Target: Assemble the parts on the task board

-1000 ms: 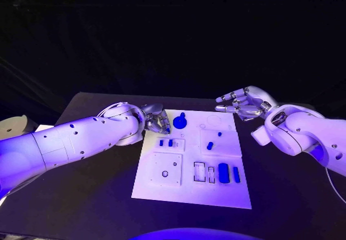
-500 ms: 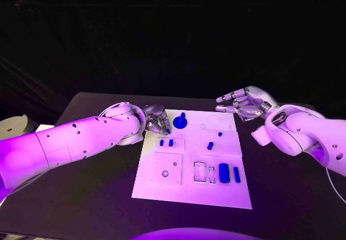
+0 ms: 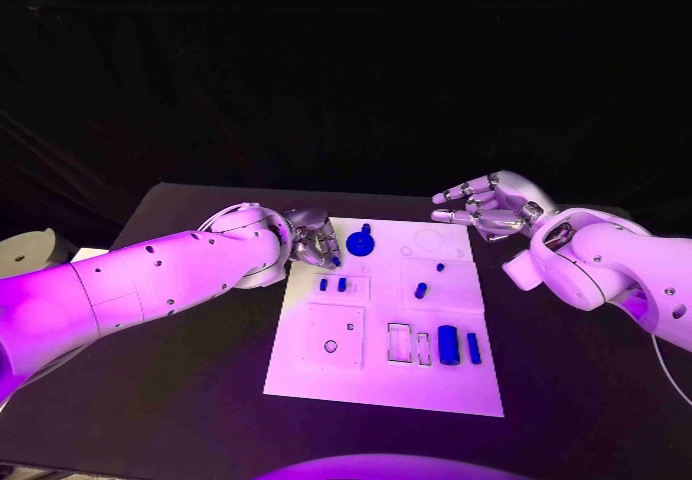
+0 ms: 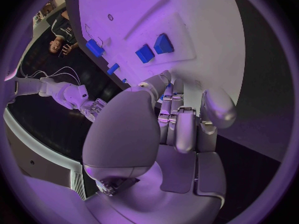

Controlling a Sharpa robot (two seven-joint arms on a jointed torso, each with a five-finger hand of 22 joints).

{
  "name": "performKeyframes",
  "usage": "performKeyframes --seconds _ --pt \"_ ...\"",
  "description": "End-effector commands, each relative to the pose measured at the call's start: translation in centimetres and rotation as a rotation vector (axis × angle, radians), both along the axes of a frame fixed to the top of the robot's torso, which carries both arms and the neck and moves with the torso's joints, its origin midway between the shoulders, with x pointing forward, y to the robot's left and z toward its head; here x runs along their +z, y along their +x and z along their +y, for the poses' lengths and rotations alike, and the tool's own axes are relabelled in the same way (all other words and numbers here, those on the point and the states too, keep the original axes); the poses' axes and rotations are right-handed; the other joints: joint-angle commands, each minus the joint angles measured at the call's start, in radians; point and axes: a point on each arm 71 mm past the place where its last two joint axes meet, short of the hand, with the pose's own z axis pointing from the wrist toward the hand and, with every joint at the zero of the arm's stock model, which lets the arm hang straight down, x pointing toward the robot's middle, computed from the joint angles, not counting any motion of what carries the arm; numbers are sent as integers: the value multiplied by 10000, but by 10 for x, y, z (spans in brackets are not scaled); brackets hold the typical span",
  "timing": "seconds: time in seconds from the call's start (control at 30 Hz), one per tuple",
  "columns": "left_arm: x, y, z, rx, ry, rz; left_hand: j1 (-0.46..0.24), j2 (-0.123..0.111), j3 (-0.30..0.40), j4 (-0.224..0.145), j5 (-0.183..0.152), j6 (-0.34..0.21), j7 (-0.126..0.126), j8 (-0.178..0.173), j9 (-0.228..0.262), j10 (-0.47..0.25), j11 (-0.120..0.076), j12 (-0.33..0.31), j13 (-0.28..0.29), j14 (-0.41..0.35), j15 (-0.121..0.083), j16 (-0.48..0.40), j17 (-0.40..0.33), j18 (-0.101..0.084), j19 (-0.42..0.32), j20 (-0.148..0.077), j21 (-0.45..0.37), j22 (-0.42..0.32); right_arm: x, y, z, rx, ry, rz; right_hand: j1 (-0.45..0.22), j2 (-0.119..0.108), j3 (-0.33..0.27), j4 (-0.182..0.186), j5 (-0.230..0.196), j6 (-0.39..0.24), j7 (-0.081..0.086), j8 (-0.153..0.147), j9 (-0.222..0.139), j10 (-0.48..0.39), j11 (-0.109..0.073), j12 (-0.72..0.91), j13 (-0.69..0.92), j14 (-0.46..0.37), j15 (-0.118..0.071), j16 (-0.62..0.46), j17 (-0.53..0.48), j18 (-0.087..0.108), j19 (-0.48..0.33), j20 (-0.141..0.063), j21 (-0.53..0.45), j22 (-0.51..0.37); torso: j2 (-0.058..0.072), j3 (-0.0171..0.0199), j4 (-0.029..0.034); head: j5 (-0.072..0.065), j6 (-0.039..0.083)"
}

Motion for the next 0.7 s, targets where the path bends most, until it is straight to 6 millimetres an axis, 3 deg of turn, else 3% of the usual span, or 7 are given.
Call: performKeyframes --seconds 0.03,0.7 --pt "-4 -2 -4 -214 137 216 -92 -24 79 -2 -25 76 12 35 7 66 -14 -26 -10 485 -49 55 -17 -84 263 -37 19 9 0 -1 2 177 -15 13 2 133 -61 24 58 63 -28 44 12 -10 -4 28 10 794 -65 -22 1620 69 -62 -1 -52 7 -3 2 -3 2 -7" --pt "-3 -3 -7 -284 18 97 -115 -21 98 -9 -25 83 10 28 1 75 -15 -42 -10 479 -49 47 -37 -83 259 -36 11 6 -1 0 2 186 -20 34 2 133 -61 24 58 63 -28 44 12 -10 -4 28 10 794 -65 -22 1620 69 -62 -1 -52 7 -1 8 -3 -6 -40"
